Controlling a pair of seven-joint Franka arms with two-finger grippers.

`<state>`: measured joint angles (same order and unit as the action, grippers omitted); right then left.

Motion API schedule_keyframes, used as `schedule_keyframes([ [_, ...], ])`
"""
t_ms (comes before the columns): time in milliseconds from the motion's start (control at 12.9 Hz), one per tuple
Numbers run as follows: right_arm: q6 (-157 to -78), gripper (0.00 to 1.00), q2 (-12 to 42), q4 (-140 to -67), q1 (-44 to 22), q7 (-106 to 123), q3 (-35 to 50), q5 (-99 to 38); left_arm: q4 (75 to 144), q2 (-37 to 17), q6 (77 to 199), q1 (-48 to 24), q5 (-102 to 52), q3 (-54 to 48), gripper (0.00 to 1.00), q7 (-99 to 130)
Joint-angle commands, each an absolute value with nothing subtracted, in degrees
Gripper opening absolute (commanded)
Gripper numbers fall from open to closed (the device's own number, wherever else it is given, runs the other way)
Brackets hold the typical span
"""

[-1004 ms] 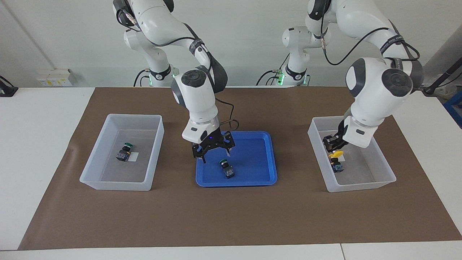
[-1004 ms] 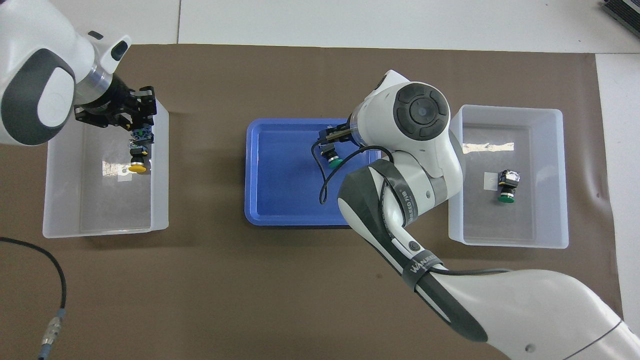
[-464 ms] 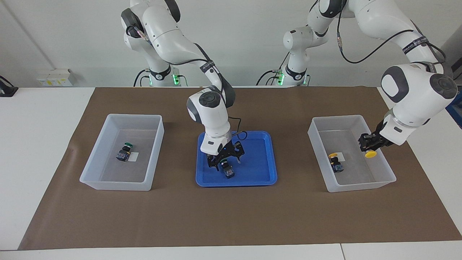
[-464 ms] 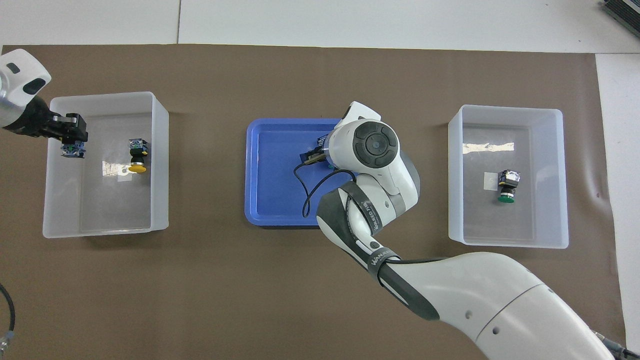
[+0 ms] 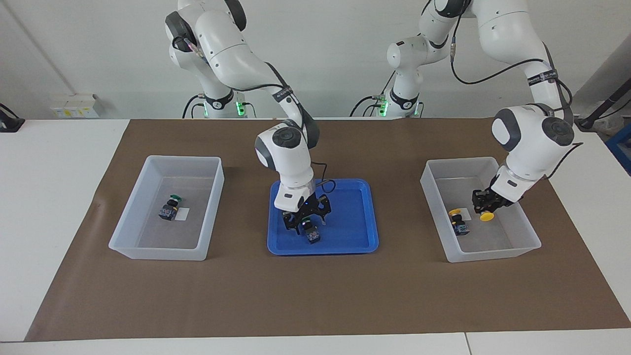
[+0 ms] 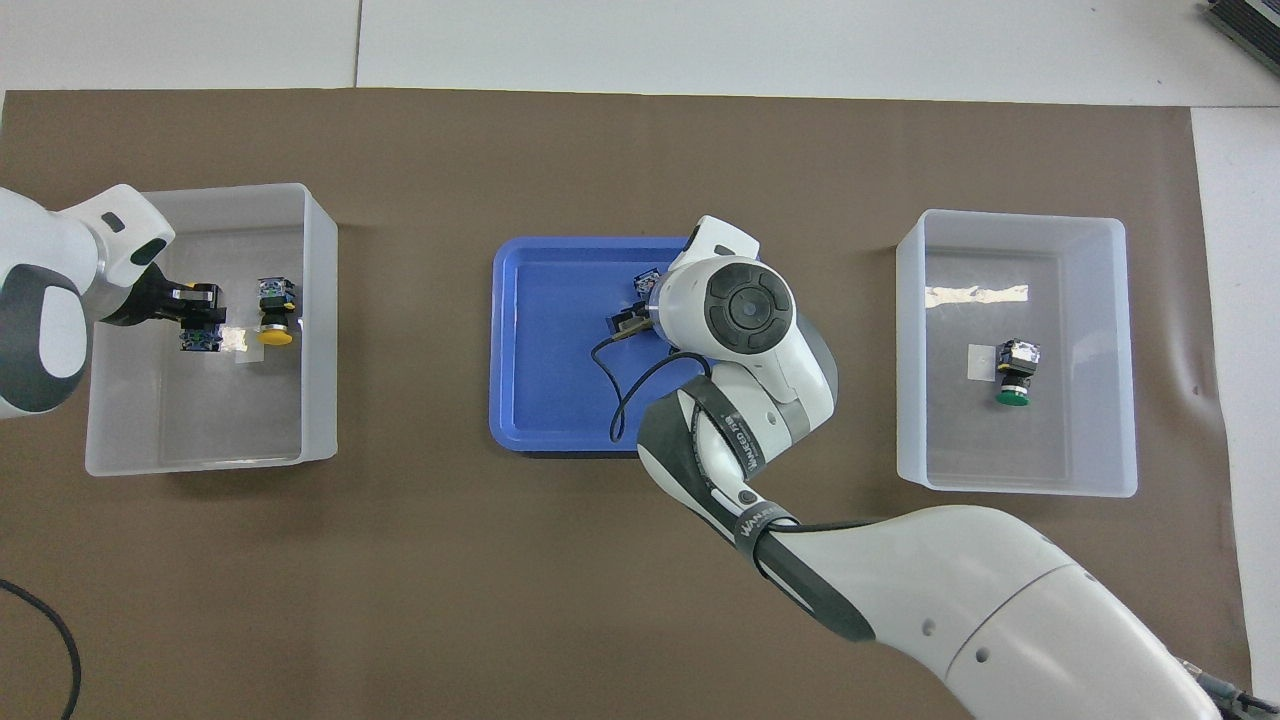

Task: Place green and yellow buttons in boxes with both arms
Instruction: 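Open the left gripper in the box while the right gripper lifts green, then lower the green button into the nearby box and open the right gripper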

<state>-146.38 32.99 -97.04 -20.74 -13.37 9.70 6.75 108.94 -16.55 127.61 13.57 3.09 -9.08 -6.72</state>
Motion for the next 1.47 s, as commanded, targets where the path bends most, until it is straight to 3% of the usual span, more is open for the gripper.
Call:
schedule_keyframes([
  [0,-148.3,0.51,33.5,-97.6,-20.5,-13.4,9.8,8.1,113.1,-15.7,132.0,14.9,2.6,-9.2,0.0,-7.4],
  [77,-147.8,0.31,33.4,-97.6,-20.7,-13.6,9.8,8.1,113.1,-15.9,132.1,14.9,2.6,-9.2,0.0,-7.4],
  [155,-147.7,0.04,33.3,-97.6,-20.6,-13.7,9.8,8.2,113.1,-16.0,132.1,14.9,2.6,-9.2,0.0,-7.3],
  [232,-146.6,0.0,32.9,-97.4,-20.8,-15.5,9.8,8.1,113.1,-16.0,132.0,14.9,2.6,-9.2,0.0,-7.2],
  [309,-143.6,0.0,31.3,-97.0,-21.1,-18.4,9.7,8.1,112.9,-16.0,131.9,14.9,2.6,-9.1,0.26,-7.1],
  [386,-139.1,0.0,28.2,-97.1,-20.5,-19.7,9.8,7.9,112.7,-16.1,131.6,14.9,2.6,-9.1,0.45,-7.1],
  [618,-123.1,0.0,17.2,-97.4,-17.0,-19.6,9.8,6.9,111.9,-16.3,130.3,14.5,2.7,-9.2,0.55,-7.2],
  [695,-118.3,0.0,14.5,-97.4,-14.9,-19.0,9.8,5.6,110.4,-16.3,128.8,14.2,2.7,-9.2,0.58,-7.1],
  [773,-114.6,0.0,12.4,-97.4,-11.8,-17.0,9.8,5.0,108.8,-16.3,126.7,14.2,2.8,-9.2,0.67,-7.1],
  [927,-109.4,0.0,9.7,-97.7,-4.1,-8.7,9.8,4.9,105.4,-16.3,122.5,14.0,2.9,-9.2,0.7,-7.1],
  [1159,-109.7,0.0,7.6,-103.1,5.9,6.4,9.8,4.8,94.1,-16.2,106.8,13.1,3.0,-9.5,0.7,-6.9],
  [1391,-119.4,0.0,4.7,-114.9,10.3,10.8,9.8,4.8,83.7,-15.6,90.5,10.7,3.4,-9.7,0.7,-6.3],
])
